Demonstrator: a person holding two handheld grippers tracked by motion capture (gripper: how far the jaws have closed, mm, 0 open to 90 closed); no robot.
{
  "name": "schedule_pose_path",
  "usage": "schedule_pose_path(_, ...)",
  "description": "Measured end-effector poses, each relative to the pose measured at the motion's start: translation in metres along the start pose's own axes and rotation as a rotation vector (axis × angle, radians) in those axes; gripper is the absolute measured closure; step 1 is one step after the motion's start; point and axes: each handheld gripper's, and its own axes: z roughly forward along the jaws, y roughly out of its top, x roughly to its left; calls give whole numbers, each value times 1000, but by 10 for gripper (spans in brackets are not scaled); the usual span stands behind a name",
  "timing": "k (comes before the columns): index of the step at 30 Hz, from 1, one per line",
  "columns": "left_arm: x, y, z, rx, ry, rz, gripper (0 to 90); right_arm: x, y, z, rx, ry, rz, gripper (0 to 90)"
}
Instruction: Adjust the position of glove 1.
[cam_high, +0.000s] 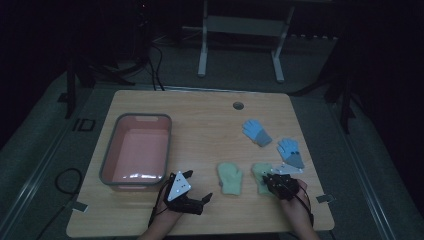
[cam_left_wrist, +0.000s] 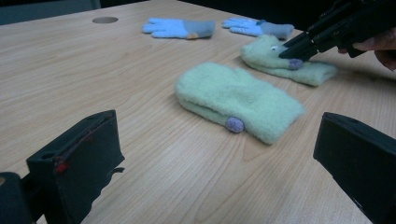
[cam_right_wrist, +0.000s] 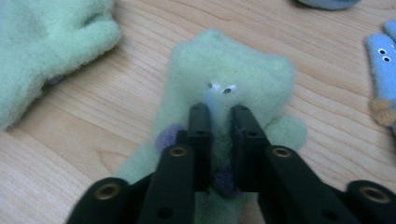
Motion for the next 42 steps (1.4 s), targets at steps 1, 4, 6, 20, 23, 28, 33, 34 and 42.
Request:
schedule_pose_path(1,0,0,0,-1,0,0,11,0,0,0,-2,-3,15,819)
schedule_pose_path(4,0,0,0,-2,0,-2,11,2,2,0,9,-18,10,824)
schedule_pose_path(6,0,0,0,-2,0,-2,11,1,3,-1,16,-14,39,838)
schedule_pose_path(20,0,0,0,-3,0,-3,11,26,51,-49,-109,-60,58,848)
schedule_pose_path(23,0,0,0,-3,-1,-2,11,38,61,-53,-121,-48,48,848)
schedule_pose_path(28,-1,0,0,-6,1,0,11,57,74,-52,-145,-18,40,846)
schedule_pose_path(33,0,0,0,-6,-2,4,11,73,79,-45,-146,35,52,844)
schedule_pose_path(34,0,0,0,-6,-2,4,11,77,80,-44,-148,33,48,844)
schedule_pose_path(42,-1,0,0,-7,-3,7,11,99,79,-27,-115,28,41,845)
